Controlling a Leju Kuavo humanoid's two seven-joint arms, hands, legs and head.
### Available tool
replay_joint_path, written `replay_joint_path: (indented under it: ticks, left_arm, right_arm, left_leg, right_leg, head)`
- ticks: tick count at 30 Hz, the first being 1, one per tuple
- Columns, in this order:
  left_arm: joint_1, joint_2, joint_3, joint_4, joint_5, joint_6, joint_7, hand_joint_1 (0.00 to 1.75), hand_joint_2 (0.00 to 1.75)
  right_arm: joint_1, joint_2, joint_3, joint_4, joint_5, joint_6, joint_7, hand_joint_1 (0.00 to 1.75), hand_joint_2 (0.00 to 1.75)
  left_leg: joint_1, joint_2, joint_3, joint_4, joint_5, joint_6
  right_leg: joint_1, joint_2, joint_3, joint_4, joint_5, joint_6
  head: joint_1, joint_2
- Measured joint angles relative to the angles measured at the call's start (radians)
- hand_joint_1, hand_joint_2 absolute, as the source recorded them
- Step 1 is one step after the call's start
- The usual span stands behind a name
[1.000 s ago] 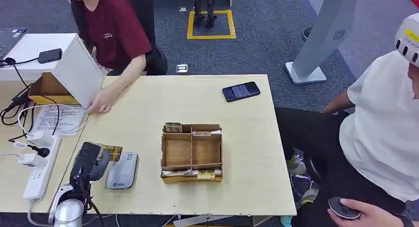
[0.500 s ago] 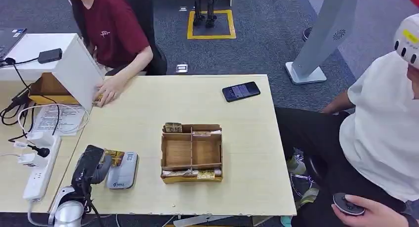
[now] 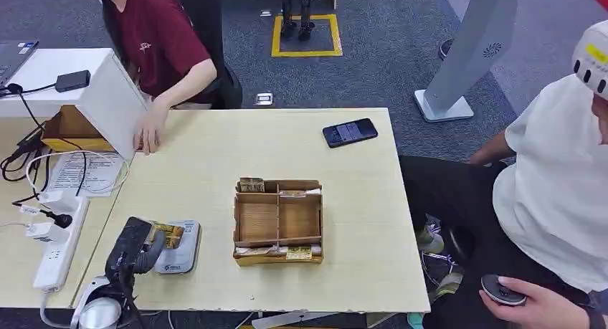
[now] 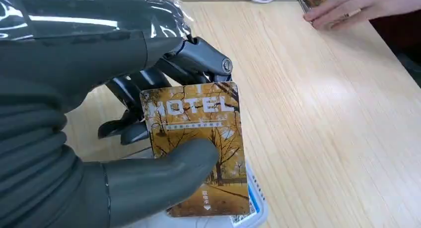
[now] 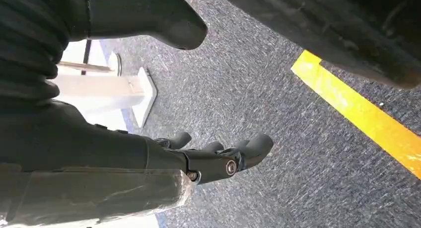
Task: Pass the card to the sensor for recognition and then transmit it.
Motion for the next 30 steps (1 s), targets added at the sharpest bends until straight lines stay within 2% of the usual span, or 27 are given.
replay_joint_path:
  ticks: [12, 19, 24, 30]
  left_arm:
    - [0.026, 0.013, -0.043, -0.001, -0.027, 0.004, 0.002, 1.75, 1.75]
    - [0.026, 0.015, -0.092, -0.001, -0.182, 0.085, 0.030, 1.75, 1.75]
    - [0.017, 0.013, -0.122, 0.008, -0.375, 0.155, 0.059, 1.75, 1.75]
    - [0.004, 0.002, -0.123, 0.028, -0.433, 0.178, 0.054, 1.75, 1.75]
  right_arm:
    - [0.000, 0.000, -0.015, 0.000, 0.006, -0.001, -0.003, 0.00, 1.75]
    - [0.000, 0.006, -0.016, 0.000, 0.009, -0.002, 0.000, 0.00, 1.75]
    - [-0.001, 0.008, -0.018, 0.000, 0.018, -0.002, 0.001, 0.00, 1.75]
    - [-0.001, 0.013, -0.022, 0.000, 0.027, -0.002, 0.005, 0.00, 1.75]
  left_leg:
    - [0.000, 0.000, 0.000, 0.000, 0.000, 0.000]
    - [0.000, 0.000, 0.001, 0.000, 0.000, 0.000]
    - [0.000, 0.000, 0.001, 0.000, 0.000, 0.000]
    - [0.000, 0.000, 0.002, 0.000, 0.000, 0.000]
  right_leg:
    - [0.000, 0.000, 0.000, 0.000, 0.000, 0.000]
    - [0.000, 0.000, 0.001, 0.000, 0.000, 0.000]
    - [0.000, 0.000, 0.001, 0.000, 0.000, 0.000]
    - [0.000, 0.000, 0.003, 0.000, 0.000, 0.000]
  head:
    - [0.000, 0.000]
    - [0.000, 0.000]
    - [0.000, 0.000]
    - [0.000, 0.000]
